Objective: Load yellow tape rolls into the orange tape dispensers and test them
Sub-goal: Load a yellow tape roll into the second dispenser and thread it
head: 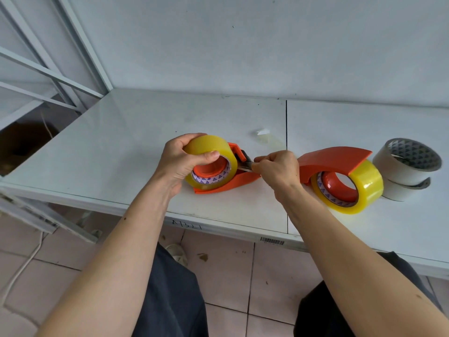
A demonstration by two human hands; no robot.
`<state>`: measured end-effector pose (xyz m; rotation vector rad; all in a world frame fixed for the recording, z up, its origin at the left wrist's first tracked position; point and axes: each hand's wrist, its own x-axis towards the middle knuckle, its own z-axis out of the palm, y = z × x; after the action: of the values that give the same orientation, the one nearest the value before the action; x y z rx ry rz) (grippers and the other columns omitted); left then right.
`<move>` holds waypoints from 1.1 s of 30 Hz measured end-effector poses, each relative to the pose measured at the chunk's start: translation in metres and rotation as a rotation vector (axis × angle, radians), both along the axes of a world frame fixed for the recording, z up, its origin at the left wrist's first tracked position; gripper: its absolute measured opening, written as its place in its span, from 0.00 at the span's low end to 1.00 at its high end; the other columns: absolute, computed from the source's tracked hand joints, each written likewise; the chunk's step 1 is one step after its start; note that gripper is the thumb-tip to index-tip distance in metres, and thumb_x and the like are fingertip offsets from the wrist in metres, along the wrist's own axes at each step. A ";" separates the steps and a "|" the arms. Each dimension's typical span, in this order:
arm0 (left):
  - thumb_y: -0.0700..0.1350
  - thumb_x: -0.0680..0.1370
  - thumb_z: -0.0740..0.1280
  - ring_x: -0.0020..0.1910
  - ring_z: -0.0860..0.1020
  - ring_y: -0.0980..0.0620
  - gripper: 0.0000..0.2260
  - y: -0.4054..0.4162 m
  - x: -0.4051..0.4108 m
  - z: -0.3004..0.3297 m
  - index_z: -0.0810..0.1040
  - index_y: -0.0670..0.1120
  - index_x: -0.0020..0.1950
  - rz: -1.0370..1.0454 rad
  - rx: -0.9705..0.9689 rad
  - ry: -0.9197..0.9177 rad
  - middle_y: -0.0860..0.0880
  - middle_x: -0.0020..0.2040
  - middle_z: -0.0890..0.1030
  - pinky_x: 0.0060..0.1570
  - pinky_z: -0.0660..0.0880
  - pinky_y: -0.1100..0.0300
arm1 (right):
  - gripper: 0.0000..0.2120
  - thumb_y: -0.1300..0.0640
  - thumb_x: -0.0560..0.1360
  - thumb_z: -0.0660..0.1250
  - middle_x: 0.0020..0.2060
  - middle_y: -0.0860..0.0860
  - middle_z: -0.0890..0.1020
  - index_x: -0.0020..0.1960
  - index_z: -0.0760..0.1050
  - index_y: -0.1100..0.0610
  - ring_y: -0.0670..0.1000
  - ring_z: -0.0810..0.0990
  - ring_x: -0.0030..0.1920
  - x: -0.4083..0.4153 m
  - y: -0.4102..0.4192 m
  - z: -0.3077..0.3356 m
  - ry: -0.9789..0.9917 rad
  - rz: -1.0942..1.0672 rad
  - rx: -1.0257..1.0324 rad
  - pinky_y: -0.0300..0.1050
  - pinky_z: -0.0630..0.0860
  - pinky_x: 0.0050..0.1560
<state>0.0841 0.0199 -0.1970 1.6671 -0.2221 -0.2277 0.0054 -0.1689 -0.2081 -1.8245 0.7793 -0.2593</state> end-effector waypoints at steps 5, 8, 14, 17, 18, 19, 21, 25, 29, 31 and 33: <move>0.42 0.60 0.79 0.51 0.84 0.48 0.25 0.008 -0.001 0.006 0.82 0.46 0.56 -0.145 0.062 -0.031 0.45 0.51 0.85 0.50 0.78 0.58 | 0.07 0.59 0.71 0.69 0.33 0.55 0.80 0.39 0.80 0.63 0.54 0.76 0.37 0.002 0.000 0.003 -0.003 0.004 -0.062 0.41 0.67 0.31; 0.41 0.61 0.78 0.52 0.83 0.49 0.25 0.011 0.000 0.008 0.80 0.49 0.57 -0.224 0.120 -0.055 0.46 0.53 0.84 0.50 0.79 0.58 | 0.06 0.58 0.75 0.66 0.34 0.51 0.78 0.44 0.79 0.61 0.54 0.77 0.42 0.003 0.001 0.004 -0.006 0.031 -0.158 0.44 0.73 0.39; 0.51 0.57 0.79 0.52 0.83 0.52 0.30 0.016 -0.004 0.011 0.80 0.51 0.59 -0.301 0.191 -0.090 0.50 0.54 0.84 0.48 0.81 0.59 | 0.10 0.58 0.79 0.59 0.44 0.59 0.79 0.50 0.75 0.64 0.60 0.78 0.46 0.011 0.003 0.003 -0.009 0.056 -0.298 0.48 0.71 0.40; 0.53 0.58 0.80 0.47 0.84 0.54 0.27 0.013 -0.006 0.012 0.81 0.49 0.55 -0.287 0.201 -0.101 0.51 0.49 0.85 0.43 0.80 0.62 | 0.09 0.59 0.80 0.57 0.44 0.59 0.77 0.53 0.71 0.64 0.59 0.75 0.43 0.013 0.003 0.005 -0.022 0.040 -0.335 0.49 0.69 0.39; 0.51 0.59 0.80 0.47 0.85 0.54 0.26 0.013 -0.005 0.012 0.81 0.49 0.55 -0.287 0.209 -0.102 0.51 0.49 0.85 0.43 0.80 0.62 | 0.09 0.60 0.80 0.56 0.43 0.58 0.76 0.54 0.71 0.65 0.59 0.73 0.42 0.014 0.003 0.006 -0.028 0.043 -0.356 0.49 0.68 0.39; 0.50 0.60 0.80 0.47 0.85 0.54 0.25 0.013 -0.004 0.012 0.81 0.49 0.55 -0.287 0.223 -0.105 0.51 0.49 0.85 0.43 0.80 0.61 | 0.09 0.60 0.81 0.56 0.42 0.57 0.75 0.54 0.70 0.65 0.59 0.73 0.42 0.015 0.003 0.007 -0.034 0.046 -0.376 0.49 0.68 0.39; 0.51 0.59 0.81 0.47 0.85 0.53 0.25 0.013 -0.003 0.012 0.80 0.51 0.54 -0.282 0.257 -0.123 0.51 0.48 0.85 0.44 0.80 0.59 | 0.08 0.61 0.81 0.56 0.42 0.57 0.77 0.54 0.69 0.65 0.60 0.75 0.42 0.017 0.002 0.007 -0.060 0.044 -0.390 0.52 0.71 0.39; 0.57 0.56 0.80 0.48 0.84 0.51 0.27 0.014 -0.002 0.009 0.81 0.53 0.52 -0.247 0.291 -0.152 0.51 0.48 0.85 0.49 0.82 0.51 | 0.06 0.61 0.81 0.56 0.41 0.58 0.78 0.52 0.68 0.64 0.60 0.75 0.41 0.018 0.003 0.004 -0.100 0.044 -0.423 0.50 0.69 0.37; 0.59 0.57 0.80 0.49 0.84 0.51 0.26 0.016 -0.001 0.009 0.81 0.53 0.51 -0.197 0.282 -0.163 0.52 0.48 0.85 0.52 0.82 0.47 | 0.04 0.63 0.81 0.55 0.38 0.53 0.73 0.52 0.67 0.63 0.54 0.71 0.37 0.017 0.004 0.006 -0.075 0.047 -0.386 0.47 0.62 0.32; 0.58 0.57 0.80 0.49 0.84 0.51 0.25 0.015 0.000 0.009 0.81 0.54 0.51 -0.163 0.270 -0.169 0.52 0.48 0.85 0.53 0.81 0.47 | 0.05 0.63 0.81 0.53 0.35 0.51 0.69 0.54 0.66 0.63 0.50 0.68 0.34 0.017 0.005 0.008 -0.056 0.041 -0.284 0.48 0.63 0.33; 0.58 0.57 0.80 0.49 0.83 0.51 0.25 0.016 0.000 0.008 0.81 0.54 0.51 -0.147 0.260 -0.166 0.52 0.48 0.85 0.54 0.81 0.48 | 0.06 0.63 0.80 0.52 0.36 0.52 0.69 0.55 0.65 0.64 0.54 0.70 0.37 0.018 0.006 0.009 -0.057 0.027 -0.210 0.49 0.67 0.38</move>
<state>0.0844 0.0355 -0.1889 1.9318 -0.4568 -0.2357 0.0235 -0.1632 -0.1989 -2.0140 0.7080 -0.3864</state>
